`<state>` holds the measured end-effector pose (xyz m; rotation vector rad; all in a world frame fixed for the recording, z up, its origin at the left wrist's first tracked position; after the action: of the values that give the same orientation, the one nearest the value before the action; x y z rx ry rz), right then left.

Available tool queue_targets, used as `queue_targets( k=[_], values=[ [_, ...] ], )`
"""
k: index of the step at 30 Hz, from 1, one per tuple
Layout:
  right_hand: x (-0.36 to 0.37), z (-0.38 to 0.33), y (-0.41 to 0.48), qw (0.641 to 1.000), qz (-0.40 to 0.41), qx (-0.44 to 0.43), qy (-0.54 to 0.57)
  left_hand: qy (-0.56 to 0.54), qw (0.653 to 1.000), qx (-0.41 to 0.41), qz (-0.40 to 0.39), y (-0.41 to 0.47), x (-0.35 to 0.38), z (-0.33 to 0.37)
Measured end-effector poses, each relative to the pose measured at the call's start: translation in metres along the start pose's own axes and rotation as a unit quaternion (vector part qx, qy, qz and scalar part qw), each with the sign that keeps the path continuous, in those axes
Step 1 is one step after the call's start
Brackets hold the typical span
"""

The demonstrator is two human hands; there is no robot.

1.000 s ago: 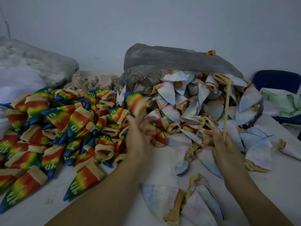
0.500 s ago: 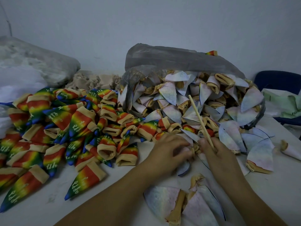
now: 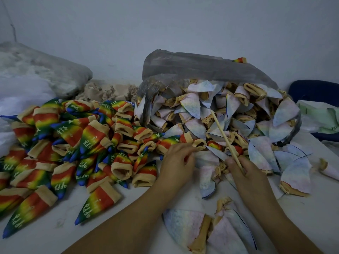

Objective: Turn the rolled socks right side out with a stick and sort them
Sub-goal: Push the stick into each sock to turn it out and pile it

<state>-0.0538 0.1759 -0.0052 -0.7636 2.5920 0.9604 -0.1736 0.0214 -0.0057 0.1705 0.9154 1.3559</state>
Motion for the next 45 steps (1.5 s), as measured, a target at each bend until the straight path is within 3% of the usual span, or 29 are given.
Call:
queue_targets(
  k=[5, 27, 34, 38, 41, 43, 45],
  values=[
    [0.001, 0.0, -0.001, 1.0, 0.005, -0.001, -0.004, 0.036, 0.999, -0.016, -0.037, -0.001, 0.006, -0.007],
    [0.005, 0.007, 0.0, 1.0, 0.013, -0.014, -0.02, 0.04, 0.999, -0.012, -0.018, -0.001, 0.009, -0.01],
    [0.004, 0.011, 0.002, 1.0, 0.02, 0.002, 0.001, 0.02, 0.998, -0.036, 0.049, 0.016, -0.001, -0.006],
    [0.003, 0.011, 0.002, 1.0, 0.024, 0.006, 0.011, 0.077, 0.993, 0.056, -0.07, 0.021, 0.012, 0.004],
    [0.003, 0.011, 0.002, 1.0, 0.021, 0.005, 0.013, 0.14, 0.967, 0.117, -0.177, 0.015, 0.028, 0.005],
    [0.003, 0.012, 0.001, 1.0, 0.022, 0.006, 0.02, 0.173, 0.958, 0.114, -0.2, 0.012, 0.035, 0.0],
    [0.002, 0.012, 0.0, 0.999, 0.022, 0.012, 0.023, 0.149, 0.971, 0.092, -0.165, 0.012, 0.036, -0.002]
  ],
)
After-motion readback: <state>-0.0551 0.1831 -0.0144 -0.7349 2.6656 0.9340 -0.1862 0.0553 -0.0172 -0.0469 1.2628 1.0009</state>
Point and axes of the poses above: each hand's wrist, its own y-axis towards the middle knuckle, its own x-axis out of the palm, z = x × y, the point moved 5 cm from there along y, towards the middle knuckle, and after that the axes turned 15 degrees about z, right-handed, at the moved point
